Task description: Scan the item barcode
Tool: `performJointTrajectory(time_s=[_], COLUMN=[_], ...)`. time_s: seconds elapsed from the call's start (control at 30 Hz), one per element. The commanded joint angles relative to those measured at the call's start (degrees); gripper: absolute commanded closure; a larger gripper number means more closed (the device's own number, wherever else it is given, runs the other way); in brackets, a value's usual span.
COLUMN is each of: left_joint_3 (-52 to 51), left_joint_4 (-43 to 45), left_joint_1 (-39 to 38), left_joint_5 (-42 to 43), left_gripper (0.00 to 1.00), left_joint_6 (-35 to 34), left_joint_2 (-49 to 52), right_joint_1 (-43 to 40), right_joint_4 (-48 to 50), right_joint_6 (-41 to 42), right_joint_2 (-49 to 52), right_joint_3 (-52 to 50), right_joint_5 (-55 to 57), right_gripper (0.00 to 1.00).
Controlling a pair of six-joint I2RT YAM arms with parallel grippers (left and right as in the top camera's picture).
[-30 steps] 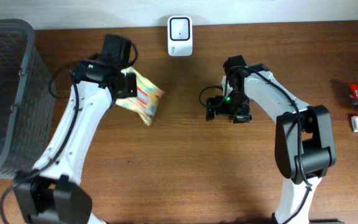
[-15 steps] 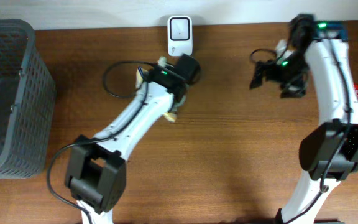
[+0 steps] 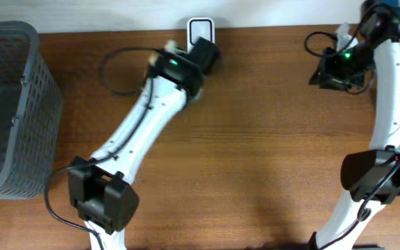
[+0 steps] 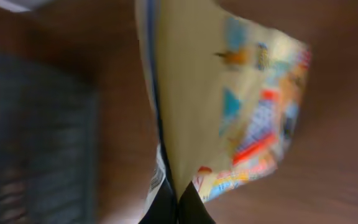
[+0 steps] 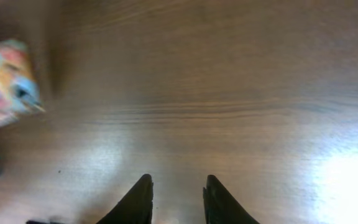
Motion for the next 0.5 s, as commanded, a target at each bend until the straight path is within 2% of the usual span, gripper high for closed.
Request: performJointTrajectory(time_s=[0.0, 0.17, 0.33, 0.47], left_joint_3=[2.45, 1.97, 1.27, 1.31], left_joint_4=[-0.63, -1.92, -5.75, -4.66], left_joint_1=[5.60, 12.20, 9.51, 1.25], left_joint_5=[-18.82, -15.65, -14.08, 12.44], left_gripper=[1.00, 1.00, 1.00, 1.00], left_joint_6=[-0.94, -0.90, -3.41, -3.72], left_joint_2=[0.11, 4.70, 12.50, 12.37], right_joint_1=[2.14, 3.50, 3.50, 3.50], right_joint_4=[0.92, 1.46, 1.79, 2.25], right_joint_6=[-0.81, -0.83, -2.36, -2.58], right_joint_2=[-1.18, -1.16, -1.16, -1.11], right_joint_3=[-0.24, -0.24, -0.24, -0.24], right_joint_5=[-0.61, -0.59, -0.59, -0.59], right_gripper=[0.73, 0.72, 0.71, 0.68])
